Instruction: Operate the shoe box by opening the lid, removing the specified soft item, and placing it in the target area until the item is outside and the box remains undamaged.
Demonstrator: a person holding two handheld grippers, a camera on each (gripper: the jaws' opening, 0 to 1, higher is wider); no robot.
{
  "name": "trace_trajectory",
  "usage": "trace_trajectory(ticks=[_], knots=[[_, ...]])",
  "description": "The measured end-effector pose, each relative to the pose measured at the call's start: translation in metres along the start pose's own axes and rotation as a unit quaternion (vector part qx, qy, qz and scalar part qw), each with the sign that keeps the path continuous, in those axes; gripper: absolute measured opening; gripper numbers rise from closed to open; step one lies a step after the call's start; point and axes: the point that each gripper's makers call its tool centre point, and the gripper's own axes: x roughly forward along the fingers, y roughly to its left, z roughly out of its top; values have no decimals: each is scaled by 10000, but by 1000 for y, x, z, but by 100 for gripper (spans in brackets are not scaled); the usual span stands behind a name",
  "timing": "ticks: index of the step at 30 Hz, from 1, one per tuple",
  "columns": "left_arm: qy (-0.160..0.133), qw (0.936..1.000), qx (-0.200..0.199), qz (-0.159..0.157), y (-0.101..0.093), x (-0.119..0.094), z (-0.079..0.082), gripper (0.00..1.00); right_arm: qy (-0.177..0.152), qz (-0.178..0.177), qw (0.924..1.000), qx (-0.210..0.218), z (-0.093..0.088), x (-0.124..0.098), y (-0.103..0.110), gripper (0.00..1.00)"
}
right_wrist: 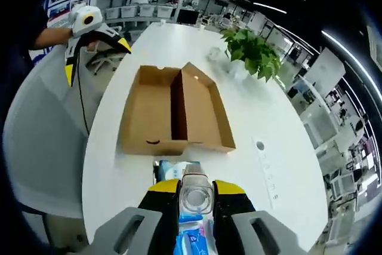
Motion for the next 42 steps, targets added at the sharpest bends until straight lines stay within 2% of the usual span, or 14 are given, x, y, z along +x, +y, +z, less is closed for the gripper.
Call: trace_trajectory(ticks=[17,28,34,42], knots=[[69,9999,-115,39,8,-1,-8,99,841,99,9951,-515,-39,47,-22,16],[168,9997,-169,22,10,1,-12,99,1096,269,9918,-604,-49,72,-30,16],[184,9996,-205,56,12,1,-13,99,1367,296,9877,-695,-60,84,-38,16],[238,9996,-159,72,14,1,-16,99,1473,419,9854,-742,-65,98,-39,16]])
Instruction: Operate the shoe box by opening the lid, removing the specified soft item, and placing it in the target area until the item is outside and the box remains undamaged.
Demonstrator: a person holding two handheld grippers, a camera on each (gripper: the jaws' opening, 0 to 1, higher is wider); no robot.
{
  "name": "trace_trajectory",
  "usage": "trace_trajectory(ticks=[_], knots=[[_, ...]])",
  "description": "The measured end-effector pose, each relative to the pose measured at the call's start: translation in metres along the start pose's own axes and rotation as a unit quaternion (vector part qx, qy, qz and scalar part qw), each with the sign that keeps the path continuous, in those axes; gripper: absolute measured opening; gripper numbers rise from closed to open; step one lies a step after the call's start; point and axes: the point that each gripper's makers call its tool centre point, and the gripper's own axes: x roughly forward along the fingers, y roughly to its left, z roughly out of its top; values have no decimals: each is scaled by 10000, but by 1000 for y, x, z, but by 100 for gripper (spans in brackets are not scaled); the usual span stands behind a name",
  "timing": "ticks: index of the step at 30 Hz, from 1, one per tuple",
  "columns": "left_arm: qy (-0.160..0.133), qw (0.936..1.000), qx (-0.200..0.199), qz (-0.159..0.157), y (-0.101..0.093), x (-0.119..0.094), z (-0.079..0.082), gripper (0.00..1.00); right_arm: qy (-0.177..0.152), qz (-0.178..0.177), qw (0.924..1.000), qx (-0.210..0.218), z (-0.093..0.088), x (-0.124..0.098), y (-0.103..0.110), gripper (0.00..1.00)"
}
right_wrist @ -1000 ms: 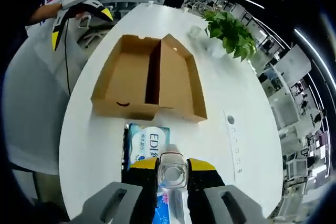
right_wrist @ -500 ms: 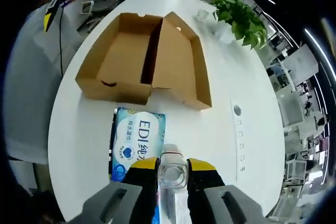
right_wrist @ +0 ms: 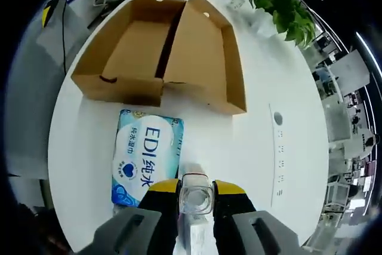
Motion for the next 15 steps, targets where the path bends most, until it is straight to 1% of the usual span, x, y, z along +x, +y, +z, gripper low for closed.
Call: trace_trajectory(ticks=[3,15], knots=[[-7,10000,-24,18,1,0,0,99,-12,28,10000,-21,4,0,0,16],[76,10000,0,23,3,1,-4,98,58,204,9997,-81,9,4,2,16]])
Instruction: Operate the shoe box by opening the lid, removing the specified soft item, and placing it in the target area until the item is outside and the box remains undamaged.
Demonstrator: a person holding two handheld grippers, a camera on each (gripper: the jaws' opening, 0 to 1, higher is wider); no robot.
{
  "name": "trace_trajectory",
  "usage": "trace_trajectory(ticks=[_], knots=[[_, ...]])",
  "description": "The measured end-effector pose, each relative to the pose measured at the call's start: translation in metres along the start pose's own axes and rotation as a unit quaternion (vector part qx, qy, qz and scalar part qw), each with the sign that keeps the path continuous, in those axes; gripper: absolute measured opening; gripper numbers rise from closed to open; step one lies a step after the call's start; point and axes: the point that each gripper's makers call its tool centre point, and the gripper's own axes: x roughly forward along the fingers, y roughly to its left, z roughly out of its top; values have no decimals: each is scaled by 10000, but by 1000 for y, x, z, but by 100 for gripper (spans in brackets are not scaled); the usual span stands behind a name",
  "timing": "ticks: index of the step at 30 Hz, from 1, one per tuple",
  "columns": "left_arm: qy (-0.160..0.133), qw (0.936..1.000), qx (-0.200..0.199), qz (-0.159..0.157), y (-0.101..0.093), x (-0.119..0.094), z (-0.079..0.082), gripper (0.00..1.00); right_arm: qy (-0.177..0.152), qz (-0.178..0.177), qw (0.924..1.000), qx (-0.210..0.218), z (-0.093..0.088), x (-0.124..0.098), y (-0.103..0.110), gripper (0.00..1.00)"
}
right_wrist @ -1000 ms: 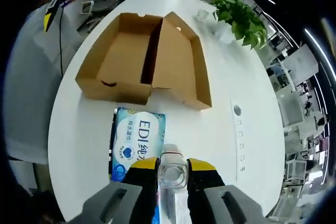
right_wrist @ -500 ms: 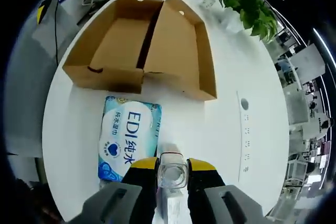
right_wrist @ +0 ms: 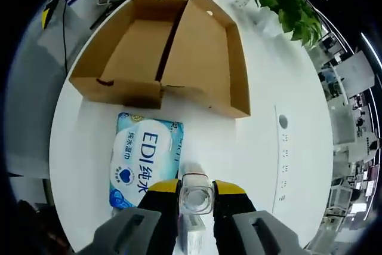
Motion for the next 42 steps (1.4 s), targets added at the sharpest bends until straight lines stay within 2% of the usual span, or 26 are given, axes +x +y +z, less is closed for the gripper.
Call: trace_trajectory(ticks=[22,42], knots=[[151,9998,89,20,1,1,-6,96,37,-117,9999,81,2,1,-14,19],[235,9992,-50,311,14,-3,-10,94,-13,-225,9994,271,-2,-3,-21,26]])
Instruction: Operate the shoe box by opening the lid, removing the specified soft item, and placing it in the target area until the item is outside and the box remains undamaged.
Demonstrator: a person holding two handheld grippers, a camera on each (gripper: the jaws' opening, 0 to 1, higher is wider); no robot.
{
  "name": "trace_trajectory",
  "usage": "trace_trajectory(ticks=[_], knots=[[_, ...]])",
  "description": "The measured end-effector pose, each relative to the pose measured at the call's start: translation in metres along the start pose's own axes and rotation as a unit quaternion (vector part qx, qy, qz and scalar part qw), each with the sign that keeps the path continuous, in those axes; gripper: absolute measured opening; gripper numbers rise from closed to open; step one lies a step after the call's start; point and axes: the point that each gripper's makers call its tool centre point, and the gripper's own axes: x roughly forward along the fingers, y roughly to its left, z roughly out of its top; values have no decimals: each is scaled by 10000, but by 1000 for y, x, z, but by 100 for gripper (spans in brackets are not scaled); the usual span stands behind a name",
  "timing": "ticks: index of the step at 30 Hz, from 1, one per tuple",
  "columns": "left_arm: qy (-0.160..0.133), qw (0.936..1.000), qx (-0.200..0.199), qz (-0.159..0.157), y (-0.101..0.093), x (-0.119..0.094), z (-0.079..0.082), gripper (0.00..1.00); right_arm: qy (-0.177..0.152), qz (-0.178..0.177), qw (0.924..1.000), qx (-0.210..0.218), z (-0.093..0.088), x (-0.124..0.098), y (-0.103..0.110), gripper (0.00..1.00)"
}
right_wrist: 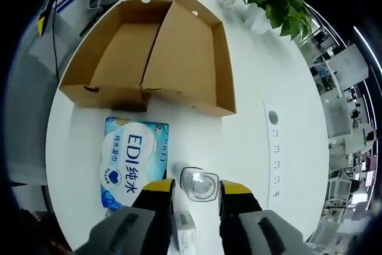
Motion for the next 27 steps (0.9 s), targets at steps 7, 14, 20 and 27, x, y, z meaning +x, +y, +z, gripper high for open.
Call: trace_trajectory(ticks=[7,14,20,27], knots=[[-41,9995,-258,185,12,-3,2,88,-35,-18,10000,-34,1,-1,-1,27],[-198,9969,-673,369,31,-9,7,79,-176,-113,9997,149,5,-11,-9,34],[36,9984,-383,423,43,-10,0,74,-358,-186,9985,369,14,-18,-14,38],[100,9953,-720,643,70,-11,-7,63,-654,-233,9945,785,29,-23,-19,38]])
